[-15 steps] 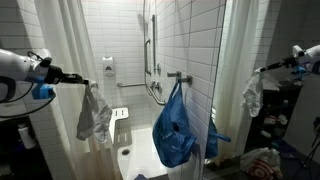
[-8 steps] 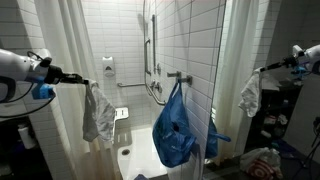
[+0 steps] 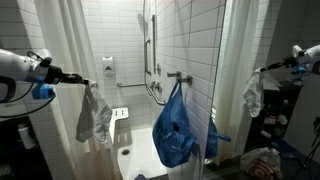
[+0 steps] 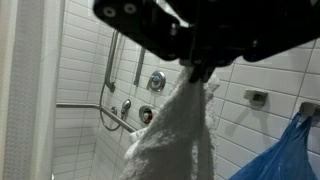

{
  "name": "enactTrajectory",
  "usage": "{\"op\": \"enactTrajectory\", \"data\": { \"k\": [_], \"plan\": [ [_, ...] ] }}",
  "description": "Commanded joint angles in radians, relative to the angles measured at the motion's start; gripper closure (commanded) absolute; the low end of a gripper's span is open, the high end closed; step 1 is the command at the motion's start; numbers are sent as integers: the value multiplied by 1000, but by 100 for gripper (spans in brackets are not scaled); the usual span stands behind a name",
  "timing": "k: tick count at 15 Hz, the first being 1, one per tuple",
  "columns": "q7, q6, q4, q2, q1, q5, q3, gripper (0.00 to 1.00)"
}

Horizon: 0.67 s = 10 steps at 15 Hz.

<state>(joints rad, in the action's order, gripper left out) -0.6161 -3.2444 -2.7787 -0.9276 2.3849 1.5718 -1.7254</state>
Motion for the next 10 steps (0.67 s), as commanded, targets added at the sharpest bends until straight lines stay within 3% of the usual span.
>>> {"op": "enactTrajectory", "data": {
  "k": [1, 5, 9, 10],
  "plan": [
    [0, 0, 0, 0, 0, 0, 0, 97],
    [16, 4, 9, 4, 1, 3, -2, 99],
    [62, 35, 29, 12, 13, -8, -47, 99],
    [54, 15, 15, 1, 1, 0, -6, 99]
  ]
}}
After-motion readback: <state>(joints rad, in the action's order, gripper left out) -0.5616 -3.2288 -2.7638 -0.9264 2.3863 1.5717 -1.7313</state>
